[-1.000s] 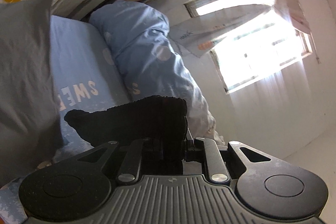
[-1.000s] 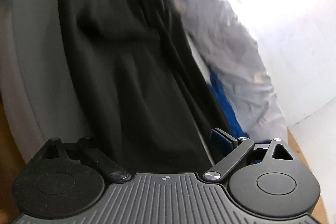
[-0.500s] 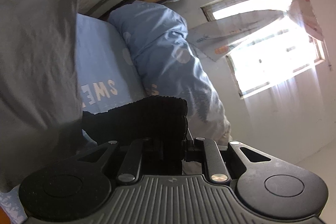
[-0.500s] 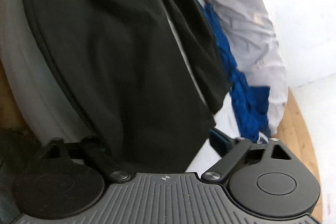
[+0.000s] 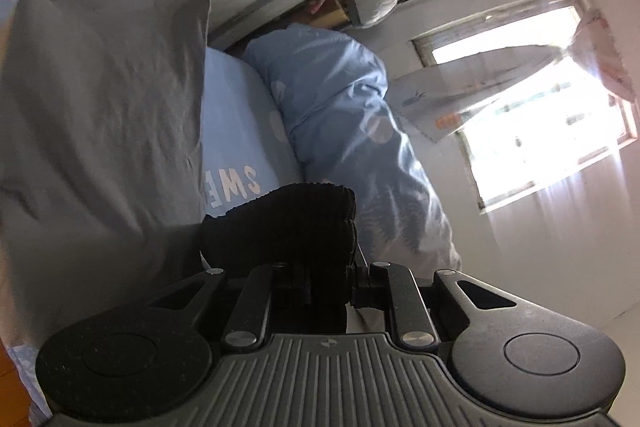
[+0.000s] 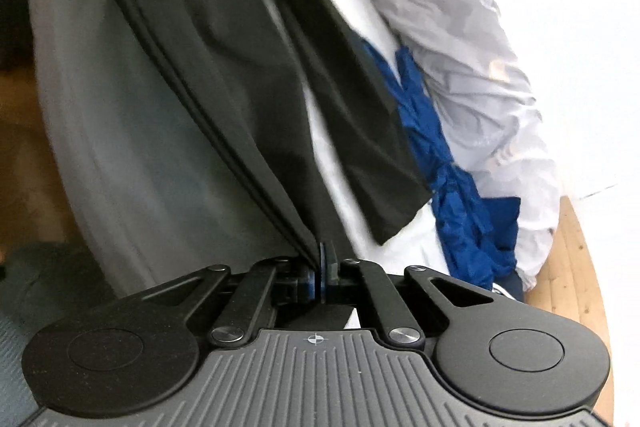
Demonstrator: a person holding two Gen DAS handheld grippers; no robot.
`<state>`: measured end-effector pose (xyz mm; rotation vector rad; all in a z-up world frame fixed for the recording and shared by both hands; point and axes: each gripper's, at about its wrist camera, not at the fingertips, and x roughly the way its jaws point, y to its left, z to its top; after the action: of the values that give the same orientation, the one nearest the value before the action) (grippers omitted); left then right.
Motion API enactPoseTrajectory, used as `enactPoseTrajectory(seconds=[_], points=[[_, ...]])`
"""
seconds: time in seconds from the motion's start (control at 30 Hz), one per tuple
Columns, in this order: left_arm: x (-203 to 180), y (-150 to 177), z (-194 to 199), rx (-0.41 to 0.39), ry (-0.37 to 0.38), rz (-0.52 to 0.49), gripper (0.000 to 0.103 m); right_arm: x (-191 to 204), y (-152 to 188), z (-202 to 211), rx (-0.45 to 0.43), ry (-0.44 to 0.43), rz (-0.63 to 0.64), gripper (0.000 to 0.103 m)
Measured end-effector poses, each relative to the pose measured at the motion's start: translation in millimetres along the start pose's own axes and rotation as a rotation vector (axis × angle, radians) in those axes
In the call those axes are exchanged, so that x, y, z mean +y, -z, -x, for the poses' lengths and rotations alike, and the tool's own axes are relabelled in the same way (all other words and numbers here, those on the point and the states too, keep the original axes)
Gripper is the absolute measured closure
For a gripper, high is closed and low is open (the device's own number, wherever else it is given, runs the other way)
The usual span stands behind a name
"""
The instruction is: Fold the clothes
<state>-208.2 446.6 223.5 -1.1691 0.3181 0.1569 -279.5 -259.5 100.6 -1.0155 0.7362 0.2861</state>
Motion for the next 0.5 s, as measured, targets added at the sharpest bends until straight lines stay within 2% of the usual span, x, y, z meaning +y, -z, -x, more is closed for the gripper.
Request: enactPoseTrajectory(seconds=[0.1,0.3,0.4,0.5], points=[[7.4,7.9,23.6,-0.006,0.02,0.018,0.085,-28.9,-8.9,44.5,-0.009,-0.017,-0.001,0.1],[22.7,35.7,95.7,-0.046,0.01,0.073,0.085,-72.1,-2.4,114.9,-0.008,0.051,0.028,0.1],[24.0,54.2,132.1,-0.077,0.017,0.069,0.085,-95.9,-5.3,131.5,-0.014,0.086,0.03,0.1],[33.4,61.0,138.0,-0.077,-0.008,0.106,0.085,-113.0,-7.1,127.4,-0.005,0.084,0.023,0.1]])
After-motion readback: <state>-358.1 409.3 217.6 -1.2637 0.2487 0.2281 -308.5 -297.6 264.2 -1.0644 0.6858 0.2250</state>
